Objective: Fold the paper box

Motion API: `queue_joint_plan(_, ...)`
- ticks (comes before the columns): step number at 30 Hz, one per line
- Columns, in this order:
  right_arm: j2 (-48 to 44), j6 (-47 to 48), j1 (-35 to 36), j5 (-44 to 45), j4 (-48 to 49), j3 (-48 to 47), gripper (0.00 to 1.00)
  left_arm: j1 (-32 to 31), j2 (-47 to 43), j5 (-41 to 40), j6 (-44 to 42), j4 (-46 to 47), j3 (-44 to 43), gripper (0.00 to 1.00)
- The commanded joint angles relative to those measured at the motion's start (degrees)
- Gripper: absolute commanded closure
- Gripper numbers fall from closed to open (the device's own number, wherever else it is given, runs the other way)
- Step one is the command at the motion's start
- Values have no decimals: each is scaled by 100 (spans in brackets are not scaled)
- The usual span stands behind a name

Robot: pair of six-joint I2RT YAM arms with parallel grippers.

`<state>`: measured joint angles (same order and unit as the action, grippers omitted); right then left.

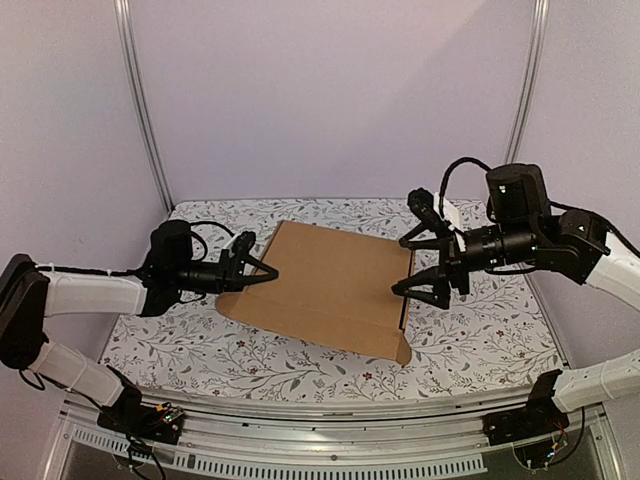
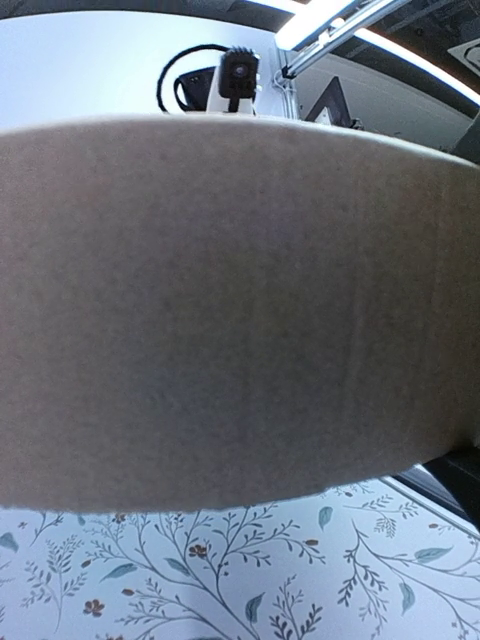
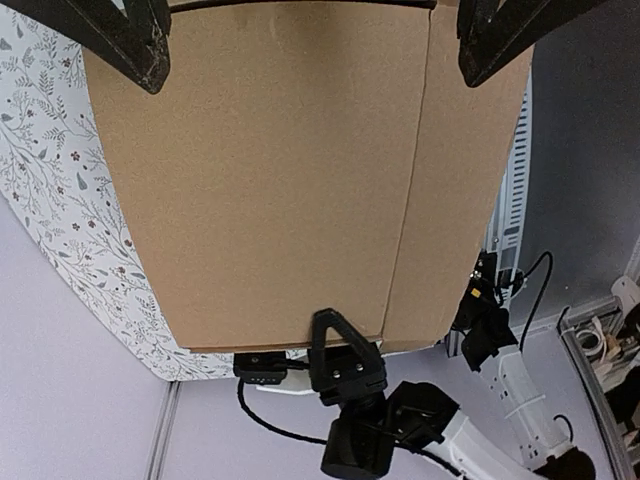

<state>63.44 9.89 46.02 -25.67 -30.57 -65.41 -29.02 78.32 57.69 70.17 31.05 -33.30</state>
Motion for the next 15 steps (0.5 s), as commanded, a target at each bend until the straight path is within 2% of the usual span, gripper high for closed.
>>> queue_joint_plan(1,-545,1717,641,1459,-501,72,1,165,-154,559,538,778,214,62)
queue_joint_plan(6,-858,2754,1322,2845,-710,172,1,241,-377,741,550,776,394,62)
queue_joint_plan(10,-1062,3520,1880,4002,-244,578,1,298,-580,851,515,655,503,62)
queue_joint_plan(15,-1098,4298,2467,4837,107,821,1,325,-787,958,467,543,569,62)
